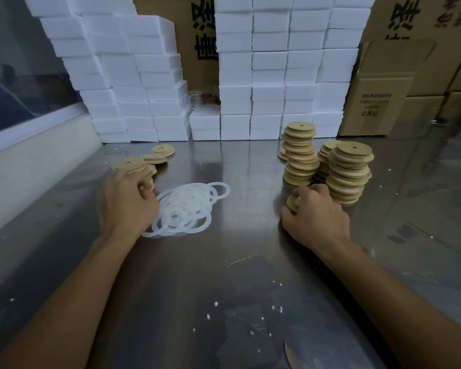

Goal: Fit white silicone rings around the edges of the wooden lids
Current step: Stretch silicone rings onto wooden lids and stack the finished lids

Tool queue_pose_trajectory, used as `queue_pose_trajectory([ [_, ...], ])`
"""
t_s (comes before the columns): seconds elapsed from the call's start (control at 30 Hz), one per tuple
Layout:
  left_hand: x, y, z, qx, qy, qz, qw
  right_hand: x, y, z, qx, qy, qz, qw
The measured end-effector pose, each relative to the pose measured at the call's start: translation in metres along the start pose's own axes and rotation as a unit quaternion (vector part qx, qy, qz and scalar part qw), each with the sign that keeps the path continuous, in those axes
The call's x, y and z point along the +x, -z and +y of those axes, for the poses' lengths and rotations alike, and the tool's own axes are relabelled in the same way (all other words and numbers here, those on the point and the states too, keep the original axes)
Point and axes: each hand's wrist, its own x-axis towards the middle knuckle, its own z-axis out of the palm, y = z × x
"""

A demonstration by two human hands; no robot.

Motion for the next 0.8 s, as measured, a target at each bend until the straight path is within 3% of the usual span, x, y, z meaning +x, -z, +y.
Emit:
queue_pose_trajectory([
  [0.1,-0.006,-0.003,0.011,-0.059,-0.039,-0.113,0.991,0.000,0.001,0.000,0.001,0.002,-0.004,1.000],
  [0.23,-0.010,-0.008,0.012,-0.017,-0.074,-0.200,0.977,0.000,0.002,-0.001,0.012,-0.001,-0.008,1.000],
  [0.8,-0.012,-0.005,0.025,-0.086,-0.085,-0.178,0.977,0.005,-0.003,0.003,0.089,-0.022,0.001,0.996],
])
